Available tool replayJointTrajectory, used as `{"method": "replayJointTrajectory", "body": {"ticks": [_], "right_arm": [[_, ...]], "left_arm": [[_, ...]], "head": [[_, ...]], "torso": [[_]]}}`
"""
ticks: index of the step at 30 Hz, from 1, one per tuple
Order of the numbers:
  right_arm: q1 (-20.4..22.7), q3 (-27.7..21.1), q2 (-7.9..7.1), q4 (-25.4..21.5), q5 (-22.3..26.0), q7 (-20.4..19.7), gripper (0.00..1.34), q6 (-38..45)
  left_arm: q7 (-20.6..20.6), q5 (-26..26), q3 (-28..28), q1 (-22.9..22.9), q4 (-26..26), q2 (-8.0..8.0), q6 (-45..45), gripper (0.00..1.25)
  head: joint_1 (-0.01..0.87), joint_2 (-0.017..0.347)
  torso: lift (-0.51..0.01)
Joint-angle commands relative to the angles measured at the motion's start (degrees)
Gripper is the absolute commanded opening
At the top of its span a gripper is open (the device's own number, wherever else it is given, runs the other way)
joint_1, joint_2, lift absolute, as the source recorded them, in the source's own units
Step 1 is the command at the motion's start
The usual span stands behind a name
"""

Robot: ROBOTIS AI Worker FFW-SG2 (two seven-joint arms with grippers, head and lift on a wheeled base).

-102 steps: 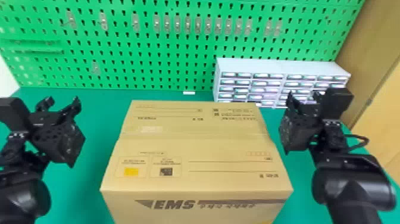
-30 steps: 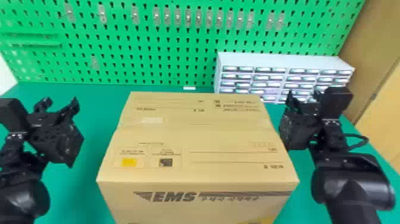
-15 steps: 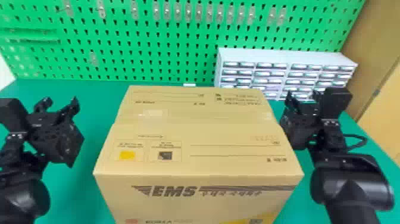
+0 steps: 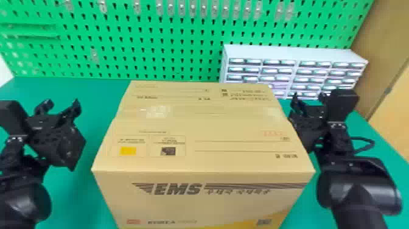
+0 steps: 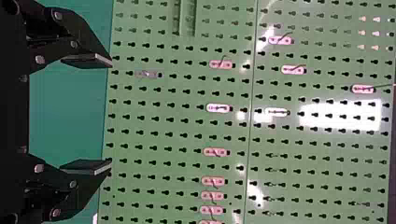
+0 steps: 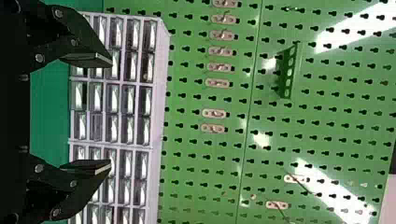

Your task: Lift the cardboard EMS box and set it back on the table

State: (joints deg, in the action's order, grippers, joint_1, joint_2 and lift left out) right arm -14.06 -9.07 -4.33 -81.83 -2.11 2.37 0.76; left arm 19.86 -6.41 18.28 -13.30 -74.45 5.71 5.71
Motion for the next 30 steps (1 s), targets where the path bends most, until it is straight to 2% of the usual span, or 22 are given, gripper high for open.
{"method": "replayJointTrajectory", "body": {"ticks": [1, 22, 25, 30], "right_arm": [[0.00, 0.02, 0.11, 0.00, -0.09, 0.00, 0.84, -0.06], [-0.26, -0.07, 0.37, 0.09, -0.17, 0.00, 0.84, 0.20], [-0.26, -0.07, 0.37, 1.23, 0.27, 0.00, 0.84, -0.85], [-0.26, 0.72, -0.42, 5.10, 4.13, 0.00, 0.84, -6.21]], "left_arm": [[0.00, -0.09, -0.09, 0.03, 0.00, 0.00, 0.00, 0.77], [0.00, 0.00, 0.09, -0.15, 0.00, 0.00, 0.00, 0.77], [0.00, 0.17, 0.35, -0.24, 0.00, 0.00, 0.00, 0.77], [-0.96, 0.26, 0.18, -0.06, 1.41, 0.00, 2.46, 0.77]], "head": [[0.678, -0.015], [0.678, -0.015], [0.678, -0.015], [0.678, -0.015]], "torso": [[-0.088], [-0.093], [-0.093], [-0.093]]}}
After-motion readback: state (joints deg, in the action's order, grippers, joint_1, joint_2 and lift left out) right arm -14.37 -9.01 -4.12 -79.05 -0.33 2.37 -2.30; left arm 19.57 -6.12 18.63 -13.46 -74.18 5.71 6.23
